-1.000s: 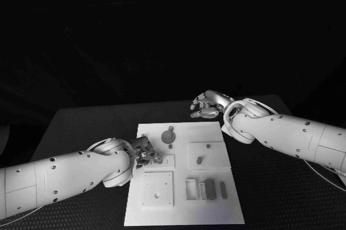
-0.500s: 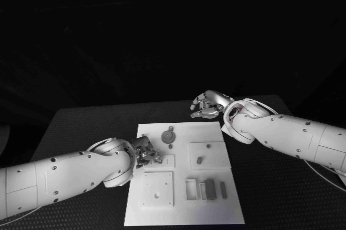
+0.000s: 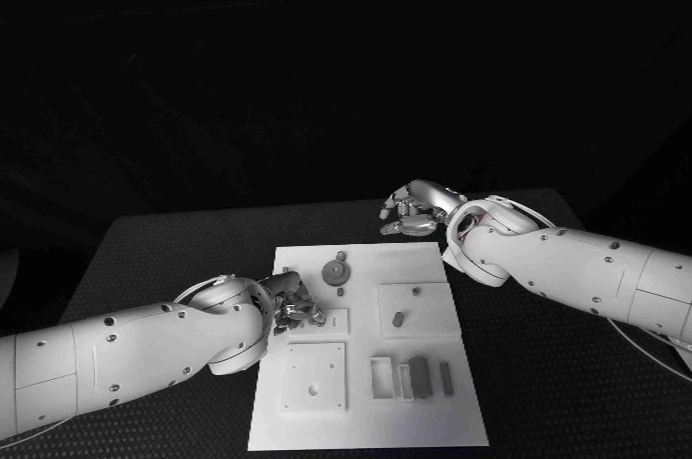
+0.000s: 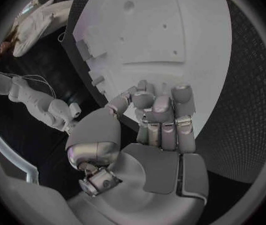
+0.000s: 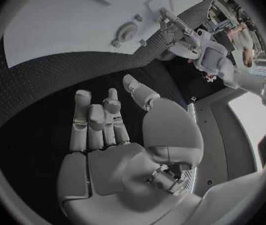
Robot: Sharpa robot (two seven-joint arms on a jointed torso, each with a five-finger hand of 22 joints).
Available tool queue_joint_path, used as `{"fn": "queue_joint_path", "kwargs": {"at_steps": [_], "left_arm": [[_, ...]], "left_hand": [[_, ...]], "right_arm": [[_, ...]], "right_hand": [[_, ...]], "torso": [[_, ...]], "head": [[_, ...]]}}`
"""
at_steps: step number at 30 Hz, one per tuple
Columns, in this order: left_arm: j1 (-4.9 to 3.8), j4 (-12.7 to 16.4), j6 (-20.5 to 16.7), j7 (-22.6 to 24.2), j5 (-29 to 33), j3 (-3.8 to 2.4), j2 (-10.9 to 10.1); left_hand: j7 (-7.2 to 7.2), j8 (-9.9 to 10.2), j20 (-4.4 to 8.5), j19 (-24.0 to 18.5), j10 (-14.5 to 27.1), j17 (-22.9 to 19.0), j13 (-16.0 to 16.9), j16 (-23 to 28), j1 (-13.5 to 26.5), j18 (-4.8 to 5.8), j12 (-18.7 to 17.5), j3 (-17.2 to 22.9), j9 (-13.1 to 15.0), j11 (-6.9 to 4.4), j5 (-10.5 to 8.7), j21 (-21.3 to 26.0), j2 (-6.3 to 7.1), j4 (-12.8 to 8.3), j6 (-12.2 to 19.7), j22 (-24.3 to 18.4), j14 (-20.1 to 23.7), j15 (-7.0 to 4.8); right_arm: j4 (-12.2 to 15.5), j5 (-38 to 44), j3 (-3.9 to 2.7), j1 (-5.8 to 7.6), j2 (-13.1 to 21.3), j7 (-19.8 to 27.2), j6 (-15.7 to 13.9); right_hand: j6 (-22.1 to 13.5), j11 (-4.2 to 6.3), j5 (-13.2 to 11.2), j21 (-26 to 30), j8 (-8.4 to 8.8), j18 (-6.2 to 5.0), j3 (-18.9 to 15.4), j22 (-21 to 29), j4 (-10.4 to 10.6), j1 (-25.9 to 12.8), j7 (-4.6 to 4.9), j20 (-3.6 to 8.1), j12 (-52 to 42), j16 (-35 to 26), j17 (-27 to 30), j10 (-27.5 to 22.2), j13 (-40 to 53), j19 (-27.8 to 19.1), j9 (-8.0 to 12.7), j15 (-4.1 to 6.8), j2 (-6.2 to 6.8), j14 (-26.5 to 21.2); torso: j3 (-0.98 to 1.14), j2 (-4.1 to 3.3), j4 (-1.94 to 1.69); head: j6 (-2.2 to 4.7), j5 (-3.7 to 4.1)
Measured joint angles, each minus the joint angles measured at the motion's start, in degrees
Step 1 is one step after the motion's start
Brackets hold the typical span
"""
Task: Assemble the parts on the task board
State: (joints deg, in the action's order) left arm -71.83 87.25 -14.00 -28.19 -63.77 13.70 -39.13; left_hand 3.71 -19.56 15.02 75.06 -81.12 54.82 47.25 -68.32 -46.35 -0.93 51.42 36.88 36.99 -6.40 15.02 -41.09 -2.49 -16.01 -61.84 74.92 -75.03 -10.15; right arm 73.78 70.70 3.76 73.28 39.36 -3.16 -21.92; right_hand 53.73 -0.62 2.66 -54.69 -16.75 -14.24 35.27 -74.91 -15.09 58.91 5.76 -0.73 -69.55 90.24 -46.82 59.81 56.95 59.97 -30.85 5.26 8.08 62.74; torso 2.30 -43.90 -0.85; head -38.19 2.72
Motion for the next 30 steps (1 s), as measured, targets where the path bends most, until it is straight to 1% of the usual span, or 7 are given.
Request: {"fn": "queue_joint_path", "kwargs": {"at_steps": [8,16,18,24,26,29,30], "left_arm": [[0.12,0.23,0.36,-0.07,-2.94,-0.03,0.02],[0.12,0.20,1.22,-0.24,-4.13,-0.08,-0.03],[0.11,0.20,1.49,-0.25,-4.26,-0.10,-0.03],[0.08,0.15,2.12,-0.27,-4.49,-0.12,-0.01],[0.07,0.14,2.36,-0.27,-4.49,-0.15,-0.01],[0.05,0.14,2.67,-0.27,-4.44,-0.17,0.00],[0.04,0.13,2.78,-0.27,-4.41,-0.18,0.01]], "left_hand": [[0.00,0.06,-0.09,0.08,0.00,-0.08,-0.05,-0.23,0.00,0.00,0.22,0.20,0.29,0.00,-0.13,0.00,0.00,-0.21,-0.01,0.00,0.00,0.00],[0.00,-0.23,-0.11,0.07,0.00,-0.26,-0.11,-0.32,0.04,0.00,0.31,0.13,0.29,0.00,-0.22,-0.23,-0.04,-0.29,-0.01,-0.01,0.00,0.00],[0.00,-0.24,-0.11,0.07,0.01,-0.45,-0.19,-0.81,0.47,0.00,0.64,0.14,0.29,0.00,0.51,-0.23,-0.46,-0.29,-0.01,-0.01,0.00,0.00],[0.00,-0.25,-0.20,0.00,0.01,-1.02,-0.45,-1.36,1.28,0.00,1.13,0.31,0.37,0.00,0.53,-0.46,-1.28,-0.13,-0.01,-0.01,0.00,0.00],[0.00,-0.25,-0.21,0.00,0.02,-1.14,-0.52,-1.74,1.66,0.00,1.18,0.32,2.07,-0.01,0.53,-0.70,-1.66,-0.12,-0.01,-0.01,0.00,0.00],[-0.01,-0.25,-0.21,0.00,0.08,-1.30,-0.58,-1.80,1.98,0.00,1.51,0.34,3.29,-0.07,0.50,-0.86,-1.98,-0.11,0.00,-0.01,0.00,0.00],[0.00,-0.25,-0.21,0.00,0.09,-1.31,-0.59,-2.06,2.14,0.00,1.51,0.35,4.70,-0.07,0.49,-0.86,-2.13,-0.11,-0.01,-0.01,0.00,0.00]], "right_arm": [[0.00,-0.06,0.00,0.00,0.00,0.01,0.10],[0.00,-0.09,0.00,0.00,-0.02,0.01,0.24],[-0.02,-0.10,0.00,0.00,-0.04,0.01,0.27],[-0.04,-0.11,0.00,0.00,-0.07,0.01,0.33],[-0.03,-0.12,0.00,0.00,-0.06,0.01,0.34],[0.00,-0.12,0.00,0.00,-0.05,0.01,0.37],[0.00,-0.13,0.00,0.00,-0.05,0.01,0.38]], "right_hand": [[0.01,0.00,0.00,0.00,0.00,0.01,0.00,0.00,0.00,0.00,-0.01,0.00,0.00,0.00,0.00,0.00,0.00,0.00,0.00,-0.01,0.00,0.01],[0.02,0.00,0.00,0.00,0.00,0.02,0.00,0.00,0.00,0.00,-0.01,0.00,0.00,0.00,0.00,0.00,0.01,0.00,0.01,-0.01,0.00,0.01],[0.02,0.00,0.00,0.00,0.00,0.02,0.00,0.00,0.00,0.00,-0.01,0.00,0.00,0.00,0.00,0.00,0.01,0.00,0.01,-0.02,0.00,0.02],[0.03,0.00,0.00,0.00,0.00,0.03,0.00,0.00,0.00,0.00,-0.02,0.00,0.00,0.00,0.00,0.01,-0.04,0.00,-0.04,-0.09,0.00,0.09],[0.01,0.00,0.00,0.00,0.00,0.03,0.00,0.00,0.00,0.00,0.01,0.00,0.00,0.00,0.00,0.01,-0.04,0.00,-0.04,-0.09,0.00,0.09],[-0.11,0.00,0.00,0.00,0.00,0.03,0.00,0.00,0.00,0.00,0.13,0.00,0.00,0.00,0.00,0.01,-0.04,0.00,-0.04,-0.09,0.00,0.09],[-0.11,0.00,0.00,0.00,0.00,0.03,0.00,0.00,0.00,0.00,0.13,0.00,0.00,0.00,0.00,0.01,-0.04,0.00,-0.04,-0.09,0.00,0.09]], "torso": [[-0.01,0.00,0.02],[-0.02,-0.01,-0.01],[-0.02,-0.01,-0.01],[-0.03,-0.01,-0.05],[-0.02,-0.01,-0.05],[-0.04,-0.01,-0.06],[-0.04,-0.01,-0.07]], "head": [[0.00,0.09],[-0.16,0.14],[-0.19,0.15],[-0.20,0.15],[-0.20,0.15],[-0.23,0.15],[-0.24,0.15]]}}
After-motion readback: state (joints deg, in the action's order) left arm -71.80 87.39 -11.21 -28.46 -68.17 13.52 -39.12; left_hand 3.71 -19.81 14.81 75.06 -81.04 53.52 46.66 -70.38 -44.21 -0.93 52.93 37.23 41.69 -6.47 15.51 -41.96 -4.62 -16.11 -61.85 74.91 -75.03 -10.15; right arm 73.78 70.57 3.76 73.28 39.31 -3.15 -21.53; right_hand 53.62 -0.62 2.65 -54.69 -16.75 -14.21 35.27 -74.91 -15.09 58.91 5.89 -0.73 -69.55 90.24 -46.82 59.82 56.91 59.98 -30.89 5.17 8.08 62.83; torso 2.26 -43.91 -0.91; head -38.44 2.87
